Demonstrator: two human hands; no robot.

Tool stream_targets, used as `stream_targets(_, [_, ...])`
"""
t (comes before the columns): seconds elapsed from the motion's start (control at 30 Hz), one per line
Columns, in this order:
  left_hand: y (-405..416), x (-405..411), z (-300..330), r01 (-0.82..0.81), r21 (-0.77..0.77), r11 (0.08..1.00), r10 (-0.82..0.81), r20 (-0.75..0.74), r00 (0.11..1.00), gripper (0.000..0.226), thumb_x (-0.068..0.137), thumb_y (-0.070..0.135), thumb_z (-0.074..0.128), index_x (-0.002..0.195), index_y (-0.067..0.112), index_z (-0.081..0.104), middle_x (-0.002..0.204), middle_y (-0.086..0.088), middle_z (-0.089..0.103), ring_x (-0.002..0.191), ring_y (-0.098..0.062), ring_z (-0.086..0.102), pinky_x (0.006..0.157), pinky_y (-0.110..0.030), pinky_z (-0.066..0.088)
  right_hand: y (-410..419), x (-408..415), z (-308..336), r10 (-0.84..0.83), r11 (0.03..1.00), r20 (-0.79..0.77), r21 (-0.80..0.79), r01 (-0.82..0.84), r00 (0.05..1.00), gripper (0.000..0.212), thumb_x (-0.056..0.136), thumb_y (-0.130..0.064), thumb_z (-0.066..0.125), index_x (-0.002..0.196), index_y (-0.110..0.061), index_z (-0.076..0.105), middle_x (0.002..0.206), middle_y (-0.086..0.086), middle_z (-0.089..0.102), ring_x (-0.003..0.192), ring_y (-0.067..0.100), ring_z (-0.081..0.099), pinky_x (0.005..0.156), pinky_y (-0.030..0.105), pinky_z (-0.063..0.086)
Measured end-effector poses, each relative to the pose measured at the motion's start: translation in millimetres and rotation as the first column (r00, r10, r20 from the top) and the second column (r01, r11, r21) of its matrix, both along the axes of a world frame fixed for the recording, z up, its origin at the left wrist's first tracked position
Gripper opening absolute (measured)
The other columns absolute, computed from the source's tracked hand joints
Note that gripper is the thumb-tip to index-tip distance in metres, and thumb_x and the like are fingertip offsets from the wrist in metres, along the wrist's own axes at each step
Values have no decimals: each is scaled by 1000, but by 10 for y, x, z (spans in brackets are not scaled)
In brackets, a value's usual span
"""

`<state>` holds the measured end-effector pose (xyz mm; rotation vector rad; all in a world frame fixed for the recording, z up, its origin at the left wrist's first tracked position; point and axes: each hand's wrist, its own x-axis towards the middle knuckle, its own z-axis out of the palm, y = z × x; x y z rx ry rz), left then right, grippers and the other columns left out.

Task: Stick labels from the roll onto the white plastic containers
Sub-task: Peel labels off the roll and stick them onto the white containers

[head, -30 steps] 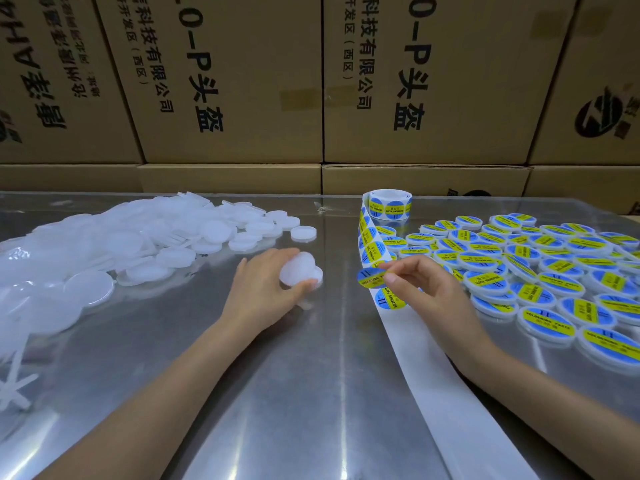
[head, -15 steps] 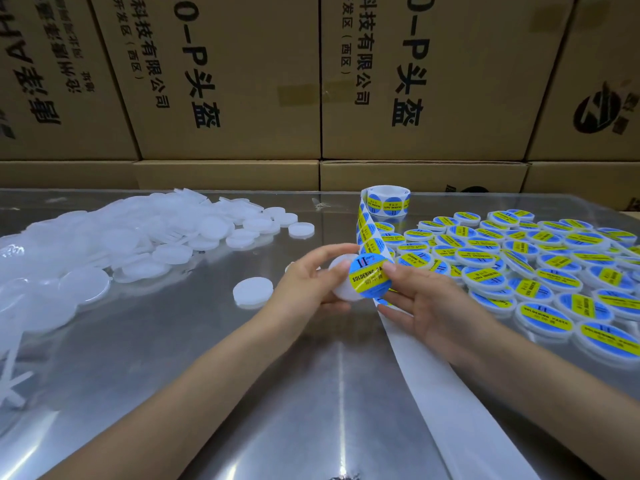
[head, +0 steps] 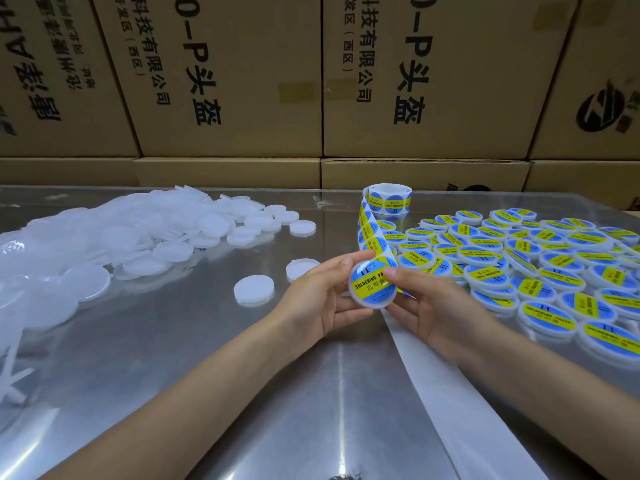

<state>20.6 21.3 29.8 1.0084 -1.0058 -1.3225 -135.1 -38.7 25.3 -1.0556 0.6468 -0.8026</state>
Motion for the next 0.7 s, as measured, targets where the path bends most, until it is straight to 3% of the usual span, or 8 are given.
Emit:
stream_targets(0.37, [-4, 9, -12, 18, -15, 1000, -18, -31, 999, 28, 100, 25, 37, 108, 27, 65, 97, 5, 73, 79, -13, 71, 63, -21, 56, -26, 10, -15, -17, 1000, 39, 4, 17, 999, 38, 63, -20, 72, 100, -10, 71, 104, 6, 73, 88, 13, 70, 78, 21, 56])
stream_targets(0.53, [9, -7, -26, 21, -40, 999, -21, 12, 1000, 26, 93, 13, 54, 113, 29, 63, 99, 4, 72, 82, -12, 71, 64, -19, 55, -23, -2, -22, -18, 1000, 64, -6, 18, 998, 35, 65, -18, 71, 99, -7, 71, 100, 7, 74, 84, 13, 71, 75, 21, 57])
stream_targets(0.63, [11, -15, -54, 0, -66, 998, 2, 25, 1000, 29, 92, 10, 56, 112, 30, 64, 99, 4, 73, 82, -12, 71, 64, -18, 54, 1, 4, -46, -62, 993, -10, -98, 61, 998, 16, 77, -16, 69, 91, -9, 70, 96, 6, 74, 85, 12, 69, 75, 21, 57])
stream_targets(0.7, [18, -26, -61, -14, -86, 996, 15, 15, 1000, 30, 92, 9, 56, 111, 30, 64, 99, 4, 73, 83, -12, 71, 64, -18, 54, 31, 25, -63, -183, 952, -114, -267, 147, 977, 7, 82, -17, 68, 84, -11, 68, 92, 5, 73, 83, 10, 67, 72, 20, 55])
